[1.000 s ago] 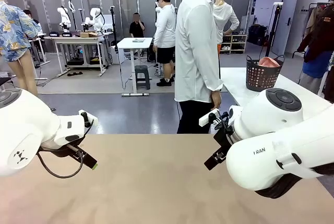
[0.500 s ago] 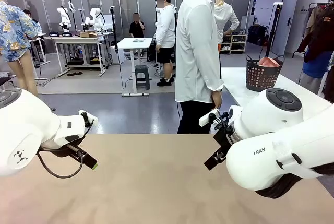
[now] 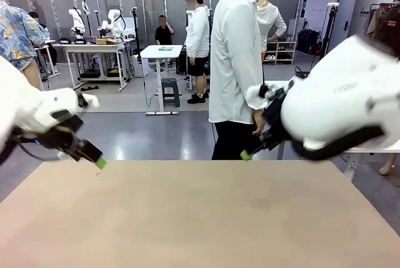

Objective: Fold the towel.
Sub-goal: Grab the top end of the 100 cm Hotel Towel extended by the human.

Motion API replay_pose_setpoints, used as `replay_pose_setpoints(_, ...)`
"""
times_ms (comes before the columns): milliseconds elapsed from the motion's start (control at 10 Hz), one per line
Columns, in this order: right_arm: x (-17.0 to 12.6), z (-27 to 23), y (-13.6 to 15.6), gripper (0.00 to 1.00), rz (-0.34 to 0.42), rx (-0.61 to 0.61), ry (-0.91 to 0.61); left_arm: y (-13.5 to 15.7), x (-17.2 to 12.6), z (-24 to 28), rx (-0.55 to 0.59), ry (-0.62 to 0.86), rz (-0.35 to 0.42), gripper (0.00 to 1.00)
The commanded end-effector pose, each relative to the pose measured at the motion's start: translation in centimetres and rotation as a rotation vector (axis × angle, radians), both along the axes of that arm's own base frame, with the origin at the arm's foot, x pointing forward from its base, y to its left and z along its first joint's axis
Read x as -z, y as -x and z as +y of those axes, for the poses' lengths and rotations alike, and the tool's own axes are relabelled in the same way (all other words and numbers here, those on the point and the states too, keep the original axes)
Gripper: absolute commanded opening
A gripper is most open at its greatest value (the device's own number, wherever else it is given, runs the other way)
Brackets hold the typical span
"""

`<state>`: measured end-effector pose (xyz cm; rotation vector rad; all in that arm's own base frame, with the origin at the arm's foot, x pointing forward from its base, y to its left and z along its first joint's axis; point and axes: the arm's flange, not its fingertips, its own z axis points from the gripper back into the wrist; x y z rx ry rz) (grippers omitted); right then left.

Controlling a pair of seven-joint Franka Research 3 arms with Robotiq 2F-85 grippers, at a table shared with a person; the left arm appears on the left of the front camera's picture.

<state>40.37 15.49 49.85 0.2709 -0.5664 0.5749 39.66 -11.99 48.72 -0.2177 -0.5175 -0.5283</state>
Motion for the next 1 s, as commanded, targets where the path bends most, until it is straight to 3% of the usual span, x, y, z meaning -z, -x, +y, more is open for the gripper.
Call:
replay_pose_setpoints(0, -3.3, -5.0, -0.4, 1.00, 0.100, -0.022, -0.138, 0.5, -4.8, 4.9, 0.052, 0.217, 0.115, 1.00)
replay_pose_setpoints(100, -5.1, -8.5, 0.1, 1.00, 0.175, -0.061, -0.317, 1.6, -6.8, 8.2, 0.094, 0.426, 0.143, 1.00)
replay_pose_setpoints(200, -5.7, -11.8, 0.5, 1.00, 0.238, -0.093, -0.442, 2.4, -7.4, 11.3, 0.075, 0.539, 0.152, 1.00)
replay_pose_setpoints(400, -5.6, -19.3, 1.2, 1.00, 0.319, -0.129, -0.649, 4.6, -7.9, 17.6, 0.012, 0.753, 0.091, 1.00)
replay_pose_setpoints(600, -4.9, -26.0, 3.3, 1.00, 0.291, -0.105, -0.803, 6.8, -7.8, 24.0, -0.109, 0.879, 0.005, 1.00)
replay_pose_setpoints(900, -1.9, -33.8, 7.9, 1.00, 0.196, 0.062, -0.950, 10.4, -6.1, 33.2, -0.333, 0.969, -0.120, 1.00)
